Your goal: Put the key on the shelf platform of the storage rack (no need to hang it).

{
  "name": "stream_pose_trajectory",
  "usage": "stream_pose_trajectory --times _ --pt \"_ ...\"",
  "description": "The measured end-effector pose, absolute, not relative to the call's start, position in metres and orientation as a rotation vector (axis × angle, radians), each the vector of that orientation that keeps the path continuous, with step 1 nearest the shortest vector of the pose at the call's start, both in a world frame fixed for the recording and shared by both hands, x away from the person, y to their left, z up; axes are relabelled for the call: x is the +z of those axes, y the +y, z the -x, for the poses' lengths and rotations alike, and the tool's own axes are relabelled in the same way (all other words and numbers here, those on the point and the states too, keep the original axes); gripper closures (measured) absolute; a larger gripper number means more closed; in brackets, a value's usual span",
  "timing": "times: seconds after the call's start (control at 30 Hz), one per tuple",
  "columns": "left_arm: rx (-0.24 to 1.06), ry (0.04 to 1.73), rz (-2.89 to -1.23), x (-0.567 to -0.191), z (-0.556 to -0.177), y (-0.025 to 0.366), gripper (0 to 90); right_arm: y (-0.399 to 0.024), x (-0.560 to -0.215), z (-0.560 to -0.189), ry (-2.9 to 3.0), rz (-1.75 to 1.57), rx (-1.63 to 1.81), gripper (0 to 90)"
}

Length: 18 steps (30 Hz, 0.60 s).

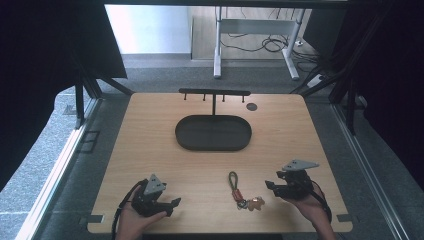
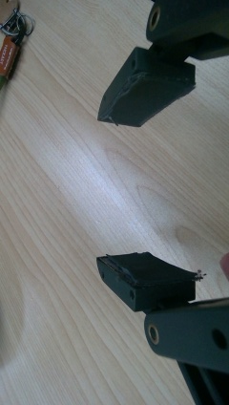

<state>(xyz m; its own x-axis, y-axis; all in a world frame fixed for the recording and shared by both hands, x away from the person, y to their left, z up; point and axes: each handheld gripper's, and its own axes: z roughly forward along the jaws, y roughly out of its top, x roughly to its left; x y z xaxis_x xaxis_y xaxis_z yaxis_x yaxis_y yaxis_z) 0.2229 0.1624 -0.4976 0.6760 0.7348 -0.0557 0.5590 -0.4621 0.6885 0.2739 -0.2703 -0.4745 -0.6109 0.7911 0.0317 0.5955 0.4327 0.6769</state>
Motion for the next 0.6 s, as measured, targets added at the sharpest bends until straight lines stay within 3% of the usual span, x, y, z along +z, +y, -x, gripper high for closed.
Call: stream_pose_trajectory --times 0.6 --pt "0.310 0.971 -2.193 -0.498 -0.222 0.162 27.8 -0.219 -0.482 -0.275 2.650 -1.062 0.818 44.7"
